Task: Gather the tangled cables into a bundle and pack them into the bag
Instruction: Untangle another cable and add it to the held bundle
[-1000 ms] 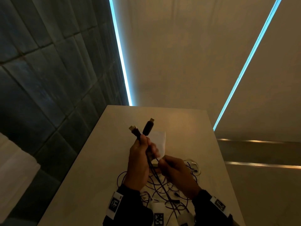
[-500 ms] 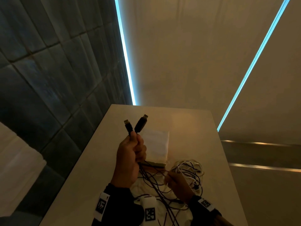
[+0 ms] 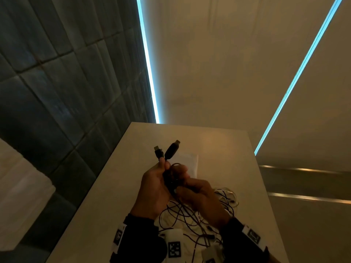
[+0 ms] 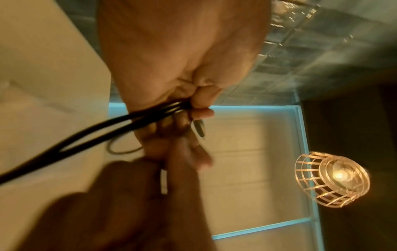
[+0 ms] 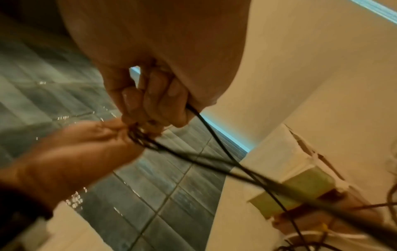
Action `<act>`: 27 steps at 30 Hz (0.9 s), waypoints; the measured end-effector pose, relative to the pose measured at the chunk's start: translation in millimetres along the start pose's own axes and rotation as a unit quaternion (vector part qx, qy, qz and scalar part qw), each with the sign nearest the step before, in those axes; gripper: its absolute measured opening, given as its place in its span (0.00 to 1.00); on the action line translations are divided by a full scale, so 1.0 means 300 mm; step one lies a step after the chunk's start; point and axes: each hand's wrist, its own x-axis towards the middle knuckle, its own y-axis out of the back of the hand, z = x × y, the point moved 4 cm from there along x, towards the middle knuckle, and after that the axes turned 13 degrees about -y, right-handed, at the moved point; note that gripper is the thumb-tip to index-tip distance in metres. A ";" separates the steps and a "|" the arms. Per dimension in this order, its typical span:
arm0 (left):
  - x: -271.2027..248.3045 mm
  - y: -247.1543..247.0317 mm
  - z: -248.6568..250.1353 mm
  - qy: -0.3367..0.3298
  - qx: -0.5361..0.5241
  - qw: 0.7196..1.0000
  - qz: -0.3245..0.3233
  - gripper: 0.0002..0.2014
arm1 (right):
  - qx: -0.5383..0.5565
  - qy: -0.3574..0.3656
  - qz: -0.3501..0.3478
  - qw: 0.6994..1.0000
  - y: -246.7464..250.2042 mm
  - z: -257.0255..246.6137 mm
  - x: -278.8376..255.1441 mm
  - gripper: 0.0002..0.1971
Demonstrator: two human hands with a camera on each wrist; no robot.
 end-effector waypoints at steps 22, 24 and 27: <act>-0.013 0.023 0.046 -0.134 0.086 0.987 0.007 0.17 | -0.097 -0.196 0.101 0.971 0.154 0.596 0.054 0.14; -0.015 0.038 0.038 -0.134 0.109 0.985 0.025 0.17 | -0.105 -0.215 0.130 0.962 0.162 0.610 0.058 0.14; -0.008 0.061 0.028 -0.123 0.153 0.979 0.053 0.17 | -0.106 -0.216 0.201 0.950 0.179 0.541 0.080 0.14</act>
